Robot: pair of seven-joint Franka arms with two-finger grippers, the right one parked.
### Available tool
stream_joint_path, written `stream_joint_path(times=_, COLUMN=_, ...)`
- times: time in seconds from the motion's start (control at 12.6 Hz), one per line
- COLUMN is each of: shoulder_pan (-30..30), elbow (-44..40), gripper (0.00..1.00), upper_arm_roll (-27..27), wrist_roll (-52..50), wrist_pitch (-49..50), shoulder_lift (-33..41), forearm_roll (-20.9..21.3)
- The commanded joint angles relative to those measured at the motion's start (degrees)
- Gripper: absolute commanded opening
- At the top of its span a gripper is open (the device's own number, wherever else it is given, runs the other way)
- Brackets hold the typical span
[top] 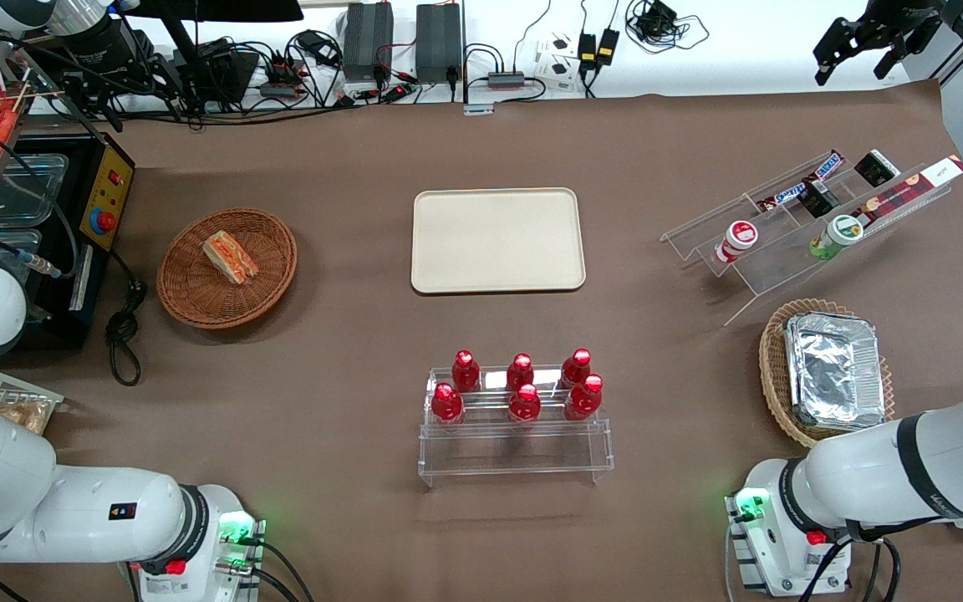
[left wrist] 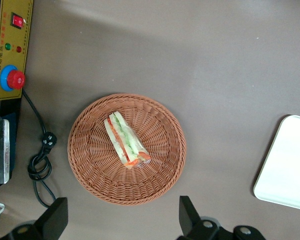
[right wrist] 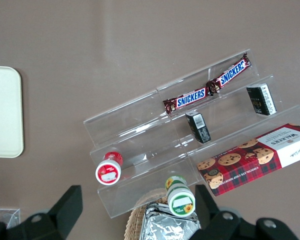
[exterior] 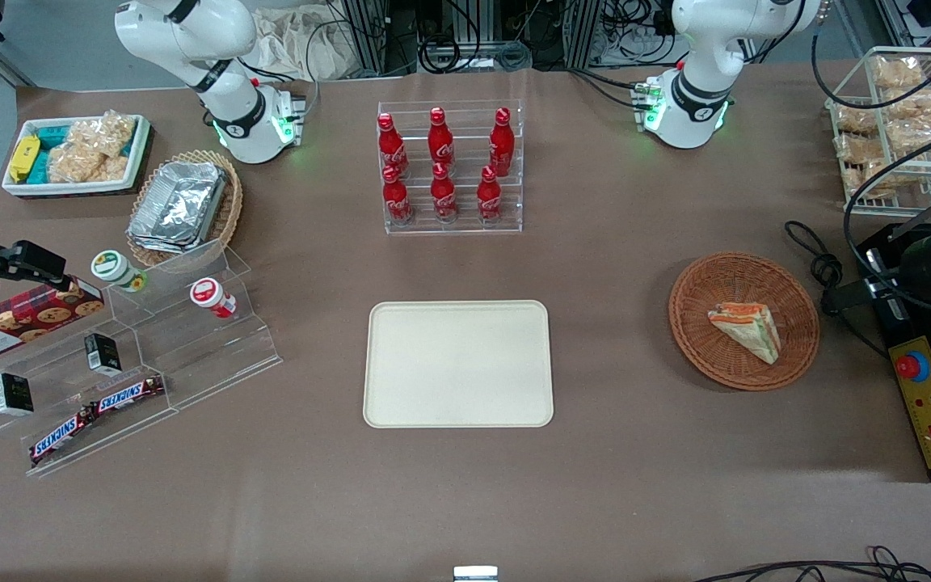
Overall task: Place sandwich from basket to tray
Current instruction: 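Move the left gripper down over the wrapped sandwich in the wicker basket, then close the left gripper on the sandwich and lift it from the basket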
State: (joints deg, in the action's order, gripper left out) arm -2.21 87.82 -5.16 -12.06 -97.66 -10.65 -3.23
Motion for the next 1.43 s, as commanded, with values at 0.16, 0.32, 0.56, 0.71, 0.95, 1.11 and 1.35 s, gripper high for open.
stream_joint_path(times=0.16, shoulder_pan=0.4, elbow=-2.1, gripper=1.0, upper_arm_roll=0.4, wrist_roll=0.4, wrist_pitch=1.7, shoulder_lift=-1.8, forearm_roll=0.9)
stream_joint_path(times=0.32, shoulder_pan=0.5, elbow=-1.4, gripper=1.0, upper_arm_roll=0.4, wrist_roll=0.0, wrist_pitch=1.8, shoulder_lift=-4.4, forearm_roll=0.8)
stream_joint_path(times=0.56, shoulder_pan=0.4, elbow=7.3, gripper=1.0, upper_arm_roll=0.0, wrist_roll=-10.9, wrist_pitch=-5.6, shoulder_lift=-5.0, forearm_roll=1.9)
stream_joint_path(times=0.71, shoulder_pan=0.4, elbow=15.5, gripper=1.0, upper_arm_roll=0.0, wrist_roll=-21.0, wrist_pitch=-13.8, shoulder_lift=-4.3, forearm_roll=3.9)
stream_joint_path(times=0.95, shoulder_pan=0.2, elbow=24.2, gripper=1.0, upper_arm_roll=0.1, wrist_roll=-31.6, wrist_pitch=-23.8, shoulder_lift=-4.7, forearm_roll=3.9)
stream_joint_path(times=1.11, shoulder_pan=0.2, elbow=30.6, gripper=1.0, upper_arm_roll=0.1, wrist_roll=-33.8, wrist_pitch=-31.1, shoulder_lift=-4.7, forearm_roll=3.9)
stream_joint_path(times=1.35, shoulder_pan=0.3, elbow=37.2, gripper=1.0, upper_arm_roll=0.1, wrist_roll=-36.5, wrist_pitch=-43.5, shoulder_lift=-7.2, forearm_roll=3.8)
